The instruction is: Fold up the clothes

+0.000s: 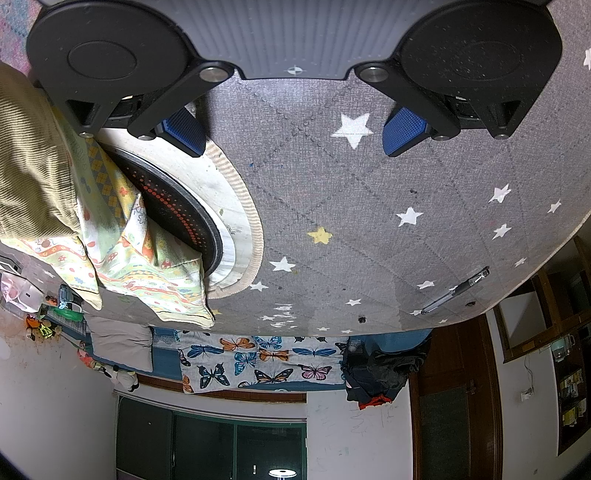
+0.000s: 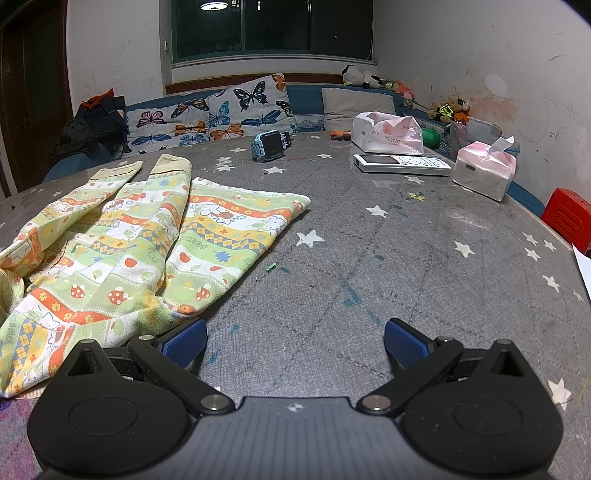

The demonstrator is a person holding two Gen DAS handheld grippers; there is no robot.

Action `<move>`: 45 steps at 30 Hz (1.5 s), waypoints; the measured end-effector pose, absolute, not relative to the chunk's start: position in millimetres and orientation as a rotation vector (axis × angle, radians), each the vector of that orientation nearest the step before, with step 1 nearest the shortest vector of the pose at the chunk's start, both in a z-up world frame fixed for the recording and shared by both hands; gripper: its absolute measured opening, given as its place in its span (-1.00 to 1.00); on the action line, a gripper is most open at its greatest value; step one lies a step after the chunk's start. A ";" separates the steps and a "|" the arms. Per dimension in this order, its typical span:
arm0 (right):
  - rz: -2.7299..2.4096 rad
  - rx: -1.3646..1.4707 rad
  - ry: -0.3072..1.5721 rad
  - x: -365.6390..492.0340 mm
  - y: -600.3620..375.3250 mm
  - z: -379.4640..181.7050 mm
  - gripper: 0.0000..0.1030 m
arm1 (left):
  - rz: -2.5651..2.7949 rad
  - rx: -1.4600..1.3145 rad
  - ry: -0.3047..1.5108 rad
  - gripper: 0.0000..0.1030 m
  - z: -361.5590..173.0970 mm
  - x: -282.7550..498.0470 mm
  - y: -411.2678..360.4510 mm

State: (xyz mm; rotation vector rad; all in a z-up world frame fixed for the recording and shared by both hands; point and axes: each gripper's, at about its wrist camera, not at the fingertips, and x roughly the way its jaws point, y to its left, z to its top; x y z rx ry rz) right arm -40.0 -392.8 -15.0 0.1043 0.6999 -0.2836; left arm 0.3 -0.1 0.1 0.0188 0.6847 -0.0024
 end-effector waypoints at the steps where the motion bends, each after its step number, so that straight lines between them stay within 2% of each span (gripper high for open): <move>1: -0.284 0.104 0.700 -39.6 -392.4 -14.7 1.00 | -0.003 0.019 0.685 1.00 0.1 0.5 -0.1; 15: -0.271 0.099 0.692 -48.7 -390.9 -11.4 1.00 | 0.007 0.039 0.699 1.00 4.3 -5.3 -9.3; 29: -0.174 0.009 0.679 -89.0 -348.8 13.4 1.00 | -0.044 0.043 0.724 1.00 28.7 -38.3 -46.1; 45: -0.090 -0.016 0.684 -109.0 -323.8 19.5 1.00 | -0.091 0.092 0.733 1.00 30.7 -55.9 -75.5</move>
